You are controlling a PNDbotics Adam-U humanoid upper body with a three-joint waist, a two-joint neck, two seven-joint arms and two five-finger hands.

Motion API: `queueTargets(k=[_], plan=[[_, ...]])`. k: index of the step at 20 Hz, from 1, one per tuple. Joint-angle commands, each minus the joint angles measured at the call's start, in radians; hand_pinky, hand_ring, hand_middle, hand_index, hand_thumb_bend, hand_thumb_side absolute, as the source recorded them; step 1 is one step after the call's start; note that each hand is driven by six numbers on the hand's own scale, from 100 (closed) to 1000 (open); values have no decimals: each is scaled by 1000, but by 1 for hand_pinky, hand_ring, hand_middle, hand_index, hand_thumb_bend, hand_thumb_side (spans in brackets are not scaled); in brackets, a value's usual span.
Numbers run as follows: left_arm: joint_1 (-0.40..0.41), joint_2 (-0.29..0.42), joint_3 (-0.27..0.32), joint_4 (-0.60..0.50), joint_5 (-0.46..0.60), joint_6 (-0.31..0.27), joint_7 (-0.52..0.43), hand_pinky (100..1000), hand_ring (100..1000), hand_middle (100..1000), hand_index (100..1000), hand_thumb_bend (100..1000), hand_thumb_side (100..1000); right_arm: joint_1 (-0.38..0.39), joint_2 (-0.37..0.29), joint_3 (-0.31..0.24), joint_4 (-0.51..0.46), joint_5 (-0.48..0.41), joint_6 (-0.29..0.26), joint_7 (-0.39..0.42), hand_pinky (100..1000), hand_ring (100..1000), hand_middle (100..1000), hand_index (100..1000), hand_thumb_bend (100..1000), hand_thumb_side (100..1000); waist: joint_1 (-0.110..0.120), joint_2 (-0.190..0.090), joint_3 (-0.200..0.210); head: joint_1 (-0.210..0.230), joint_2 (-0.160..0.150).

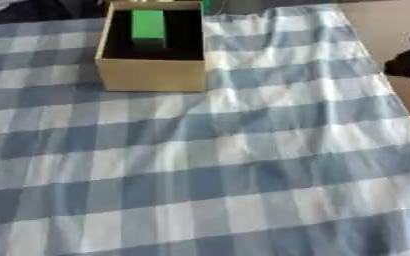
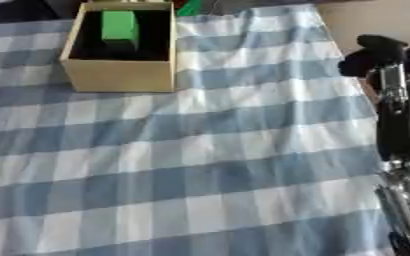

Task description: Pick up objects on the table and place them in the box.

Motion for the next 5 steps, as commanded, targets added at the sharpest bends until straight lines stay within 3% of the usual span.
queueTargets(k=[1,5], plan=[[28,21,30,-112,91,24,-8,724,659,660,898,295,783,-4,-23,-13,-17,-14,-5,-10,642,610,554,736,100,813,-19,-47,-1,-11,19],[72,8,48,-137,173,-18,-2,729,651,653,898,289,784,0,-19,-19,-17,-20,-7,-17,643,612,556,738,100,813,-29,-62,0,-14,29]])
